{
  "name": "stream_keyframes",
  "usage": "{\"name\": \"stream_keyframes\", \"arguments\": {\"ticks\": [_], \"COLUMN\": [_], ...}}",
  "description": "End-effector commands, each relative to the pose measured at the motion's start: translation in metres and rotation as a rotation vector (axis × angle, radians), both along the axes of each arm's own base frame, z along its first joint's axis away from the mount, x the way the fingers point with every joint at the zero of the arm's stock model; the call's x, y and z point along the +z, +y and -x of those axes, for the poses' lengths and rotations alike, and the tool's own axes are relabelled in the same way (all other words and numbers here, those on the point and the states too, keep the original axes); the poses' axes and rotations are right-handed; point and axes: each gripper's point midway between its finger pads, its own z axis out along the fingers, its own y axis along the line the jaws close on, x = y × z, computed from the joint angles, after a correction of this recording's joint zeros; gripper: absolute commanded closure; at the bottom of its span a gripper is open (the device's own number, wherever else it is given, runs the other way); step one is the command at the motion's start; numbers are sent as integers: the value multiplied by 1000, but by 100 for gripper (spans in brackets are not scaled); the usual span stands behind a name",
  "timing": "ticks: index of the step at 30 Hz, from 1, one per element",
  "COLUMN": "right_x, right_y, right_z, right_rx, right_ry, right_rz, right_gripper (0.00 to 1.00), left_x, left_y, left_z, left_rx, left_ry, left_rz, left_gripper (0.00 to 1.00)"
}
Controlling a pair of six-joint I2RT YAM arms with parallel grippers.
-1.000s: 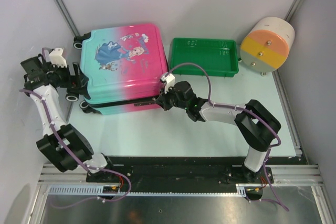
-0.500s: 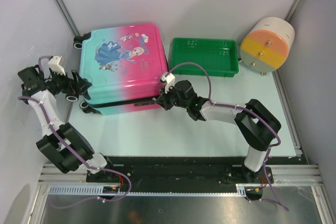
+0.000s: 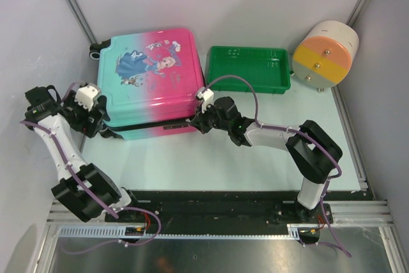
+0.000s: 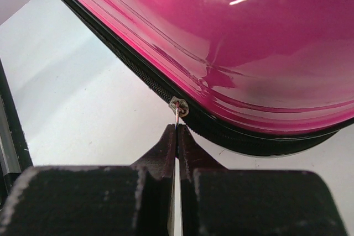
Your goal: Open, take out, and arrange the luggage
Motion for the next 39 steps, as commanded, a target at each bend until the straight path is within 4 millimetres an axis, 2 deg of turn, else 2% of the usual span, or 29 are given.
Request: {"name": "stream_keyframes", "arguments": {"ticks": [1,5,9,12,19,25,28,29,31,32,33,34,35,37,38,39], "right_x": [20,19,19,16,15,12,16,16,15,15,18,20,16,25,19,23], "right_y": [-5,-4,-4,-4,-1,-2,-1,0,-1,-1,-1,0,1,3,4,5], "right_z": [-27,-25,-24,-23,-21,-22,-23,-24,-28,-31,-36,-38,-42,-54,-58,-63], "right_rx": [-61,-59,-53,-50,-45,-52,-63,-69,-88,-97,-115,-122,-128,-148,-153,-163], "right_ry": [-93,-88,-86,-79,-76,-73,-82,-85,-91,-94,-106,-113,-117,-147,-145,-157], "right_rz": [-40,-40,-38,-34,-35,-28,-37,-40,-34,-34,-33,-36,-29,-44,-32,-36], "right_gripper": [100,100,100,100,100,100,100,100,100,100,100,100,100,100,100,100], "left_x": [6,18,32,35,7,-22,-29,-28,-24,-22,-30,-25,-36,-37,-46,-48], "left_y": [16,18,26,29,33,35,27,25,13,8,0,-7,-15,-24,-31,-36], "left_z": [9,-5,-12,-17,-38,-51,-51,-51,-47,-44,-37,-31,-22,-8,1,8], "left_rx": [-134,-148,-182,-215,-338,-436,-492,-501,-521,-525,-532,-531,-533,-515,-502,-451], "left_ry": [24,-13,-50,-64,-27,-31,-54,-64,-102,-114,-111,-129,-110,-112,-97,-86], "left_rz": [-197,-186,-259,-294,-336,-336,-339,-338,-328,-324,-298,-303,-276,-273,-241,-194], "left_gripper": [0,0,1,1,3,9,18,24,30,37,41,48,62,81,96,100]}}
